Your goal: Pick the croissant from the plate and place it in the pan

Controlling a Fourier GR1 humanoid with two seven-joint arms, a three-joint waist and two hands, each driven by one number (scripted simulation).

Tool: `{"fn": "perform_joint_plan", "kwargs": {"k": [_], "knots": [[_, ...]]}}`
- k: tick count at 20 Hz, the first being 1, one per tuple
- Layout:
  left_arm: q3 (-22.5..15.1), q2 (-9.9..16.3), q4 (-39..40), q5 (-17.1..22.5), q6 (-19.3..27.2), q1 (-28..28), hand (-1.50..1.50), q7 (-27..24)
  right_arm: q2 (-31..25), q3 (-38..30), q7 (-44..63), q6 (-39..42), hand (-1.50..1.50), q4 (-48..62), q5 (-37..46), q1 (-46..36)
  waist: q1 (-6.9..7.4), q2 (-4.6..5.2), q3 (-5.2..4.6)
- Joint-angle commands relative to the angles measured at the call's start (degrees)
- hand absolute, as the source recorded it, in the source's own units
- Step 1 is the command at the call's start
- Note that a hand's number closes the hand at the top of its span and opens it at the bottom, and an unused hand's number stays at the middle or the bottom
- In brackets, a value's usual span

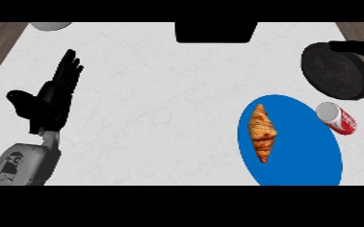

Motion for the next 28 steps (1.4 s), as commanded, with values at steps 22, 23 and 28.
{"fn": "perform_joint_plan", "kwargs": {"k": [22, 23, 28], "knots": [[4.01, -2.36, -1.85, -3.24, -4.18, -0.10, 0.00, 3.76, 27.38, 11.89, 37.16, 10.22, -1.50, -10.12, 5.33, -10.81, 0.07, 0.01, 0.12], [3.29, -4.70, -1.22, -4.92, -2.84, 1.78, 0.00, 0.57, 27.94, 9.58, 40.22, 12.62, -1.50, -8.64, 2.72, -13.69, 0.17, 0.04, 0.09], [4.73, -5.20, -1.02, -5.51, -4.01, 1.08, 0.00, 1.79, 28.82, 6.72, 37.79, 13.31, -1.50, -10.67, 9.88, -9.01, 0.00, 0.08, 0.12]]}}
